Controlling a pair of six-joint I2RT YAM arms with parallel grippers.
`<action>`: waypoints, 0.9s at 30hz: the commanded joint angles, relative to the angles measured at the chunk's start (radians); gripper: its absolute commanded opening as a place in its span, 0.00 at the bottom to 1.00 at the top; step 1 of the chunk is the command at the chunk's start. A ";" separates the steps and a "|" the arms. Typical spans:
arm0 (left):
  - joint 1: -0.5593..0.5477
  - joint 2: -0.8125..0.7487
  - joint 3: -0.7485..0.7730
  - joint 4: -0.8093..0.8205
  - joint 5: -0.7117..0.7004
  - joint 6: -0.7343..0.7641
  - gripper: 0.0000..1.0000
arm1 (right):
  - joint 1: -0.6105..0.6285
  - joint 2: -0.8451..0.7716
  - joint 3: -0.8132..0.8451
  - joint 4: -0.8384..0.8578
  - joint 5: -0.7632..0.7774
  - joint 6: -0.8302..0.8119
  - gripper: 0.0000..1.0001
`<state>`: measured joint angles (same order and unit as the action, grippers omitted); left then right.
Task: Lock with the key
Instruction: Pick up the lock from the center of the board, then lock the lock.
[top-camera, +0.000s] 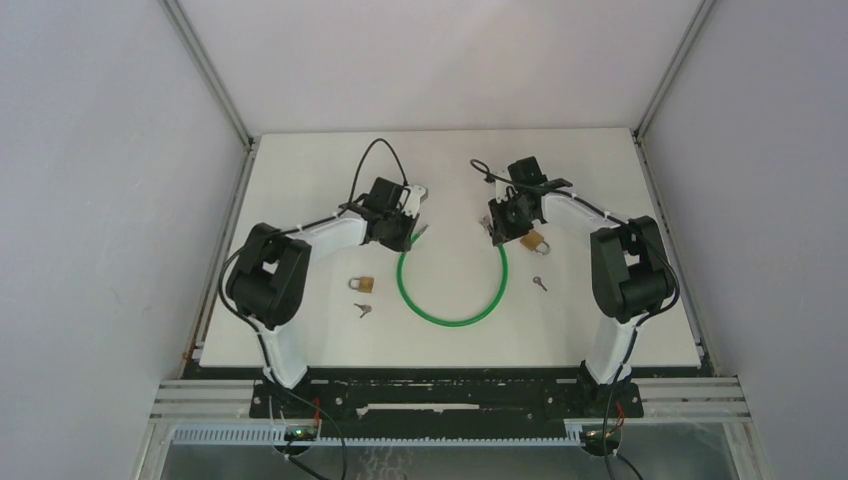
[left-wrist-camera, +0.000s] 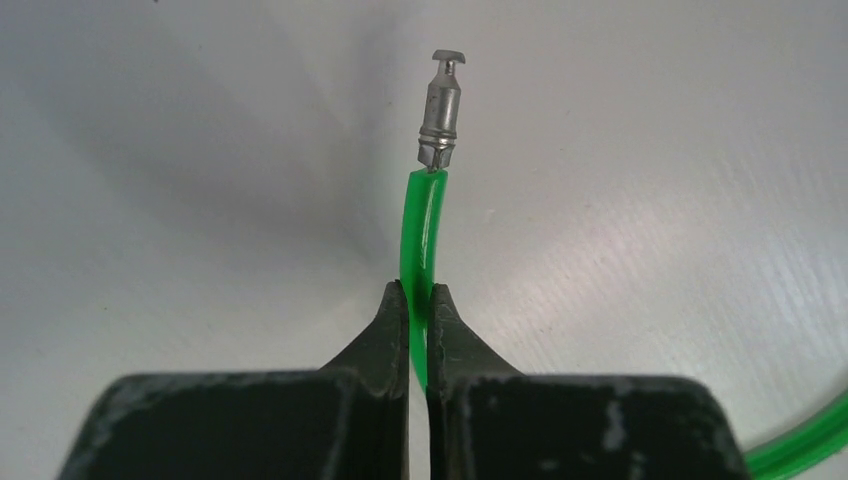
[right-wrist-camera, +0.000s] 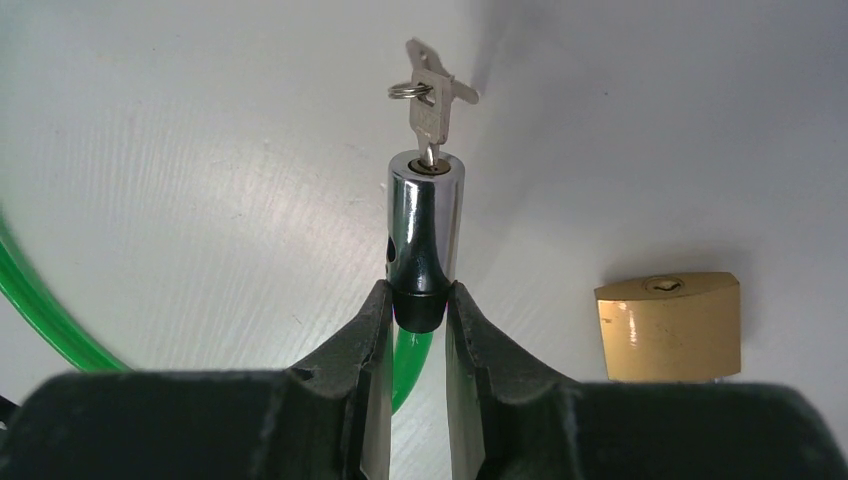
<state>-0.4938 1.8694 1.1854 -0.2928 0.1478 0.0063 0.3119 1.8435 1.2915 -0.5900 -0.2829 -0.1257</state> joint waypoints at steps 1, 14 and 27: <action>0.003 -0.136 -0.021 0.066 0.079 0.026 0.00 | 0.017 -0.046 0.005 0.066 -0.030 0.022 0.00; -0.089 -0.161 0.007 0.070 0.261 0.039 0.00 | 0.027 -0.030 0.005 0.090 -0.086 0.032 0.00; -0.161 -0.029 0.109 0.050 0.340 -0.025 0.00 | 0.024 -0.011 -0.004 0.099 -0.107 0.019 0.00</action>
<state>-0.6304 1.8256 1.2224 -0.2649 0.4007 0.0216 0.3298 1.8435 1.2850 -0.5526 -0.3504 -0.1242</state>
